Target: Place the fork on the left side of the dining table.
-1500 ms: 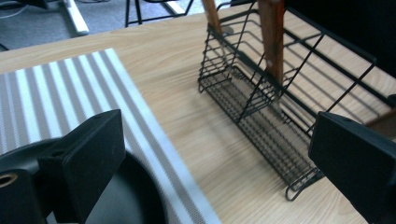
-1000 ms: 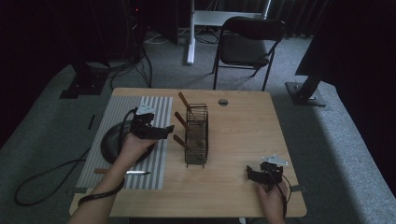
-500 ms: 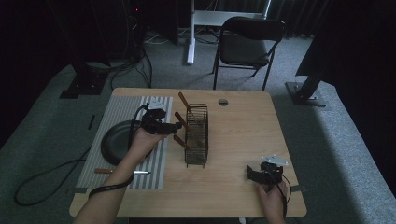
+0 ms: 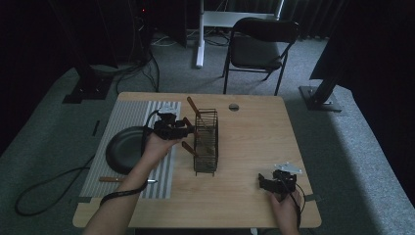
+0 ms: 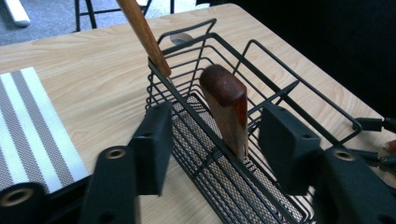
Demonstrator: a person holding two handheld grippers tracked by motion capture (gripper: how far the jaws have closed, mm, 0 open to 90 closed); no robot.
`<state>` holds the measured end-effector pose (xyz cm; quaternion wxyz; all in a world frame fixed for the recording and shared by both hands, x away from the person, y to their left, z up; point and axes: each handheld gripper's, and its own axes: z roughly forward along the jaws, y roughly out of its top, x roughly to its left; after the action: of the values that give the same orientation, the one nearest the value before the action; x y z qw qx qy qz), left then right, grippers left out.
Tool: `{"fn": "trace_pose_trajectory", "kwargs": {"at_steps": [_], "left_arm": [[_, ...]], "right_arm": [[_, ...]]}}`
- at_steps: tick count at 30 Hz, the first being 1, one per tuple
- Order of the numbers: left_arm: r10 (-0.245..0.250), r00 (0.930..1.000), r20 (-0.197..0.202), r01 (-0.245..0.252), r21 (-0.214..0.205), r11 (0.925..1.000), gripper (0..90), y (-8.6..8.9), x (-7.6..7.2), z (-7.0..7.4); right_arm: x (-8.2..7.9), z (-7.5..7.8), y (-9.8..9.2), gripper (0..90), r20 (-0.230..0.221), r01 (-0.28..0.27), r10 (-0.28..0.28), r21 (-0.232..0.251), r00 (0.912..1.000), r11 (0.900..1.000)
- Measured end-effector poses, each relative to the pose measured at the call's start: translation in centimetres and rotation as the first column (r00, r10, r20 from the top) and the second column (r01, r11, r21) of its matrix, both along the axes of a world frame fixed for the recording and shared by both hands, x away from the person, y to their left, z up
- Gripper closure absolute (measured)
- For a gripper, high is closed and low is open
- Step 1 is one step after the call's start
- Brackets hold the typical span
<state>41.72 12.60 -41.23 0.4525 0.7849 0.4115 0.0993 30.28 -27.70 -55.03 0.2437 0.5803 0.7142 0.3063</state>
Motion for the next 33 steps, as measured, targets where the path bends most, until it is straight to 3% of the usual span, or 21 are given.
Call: {"fn": "trace_pose_trajectory", "kwargs": {"at_steps": [3,10,14,18,20,22,27,33], "left_arm": [[0.003,1.0000,0.001,-0.003,0.013,0.9999,49.1,-0.4,-0.1,-0.5],[-0.030,0.9995,-0.004,0.030,-0.036,0.9989,65.2,-0.4,-0.1,-1.0],[-0.054,0.9985,0.004,0.054,-0.026,0.9982,70.4,-0.6,-0.2,-1.2],[-0.060,0.9980,-0.023,0.057,-0.094,0.9939,72.8,0.0,-0.2,-1.5],[-0.073,0.9967,-0.037,0.067,-0.148,0.9867,75.9,0.3,-0.2,-1.6],[-0.062,0.9974,-0.036,0.055,-0.163,0.9850,80.1,0.4,-0.3,-1.5],[-0.066,0.9973,-0.032,0.060,-0.151,0.9867,80.3,0.4,-0.4,-1.5],[-0.058,0.9978,-0.032,0.052,-0.179,0.9824,80.4,0.8,-0.5,-0.9]], "right_arm": [[0.0,0.0,0.0,11.7,0.000,0.000,0.000,0.000,1.0000,1.0000],[0.0,0.0,0.0,11.7,0.000,0.000,0.000,0.000,1.0000,1.0000],[0.0,0.0,0.0,11.7,0.000,0.000,0.000,0.000,1.0000,1.0000],[0.0,0.0,0.0,11.7,-0.001,0.001,-0.001,0.001,1.0000,1.0000],[0.0,0.0,0.0,11.7,-0.001,0.000,0.000,0.001,1.0000,1.0000],[0.0,0.0,0.0,11.7,-0.001,0.001,-0.001,0.001,1.0000,1.0000],[0.0,0.0,0.0,11.7,-0.001,0.000,0.000,0.000,1.0000,1.0000],[0.0,0.0,0.0,11.7,-0.001,0.000,0.000,0.001,1.0000,1.0000]]}}
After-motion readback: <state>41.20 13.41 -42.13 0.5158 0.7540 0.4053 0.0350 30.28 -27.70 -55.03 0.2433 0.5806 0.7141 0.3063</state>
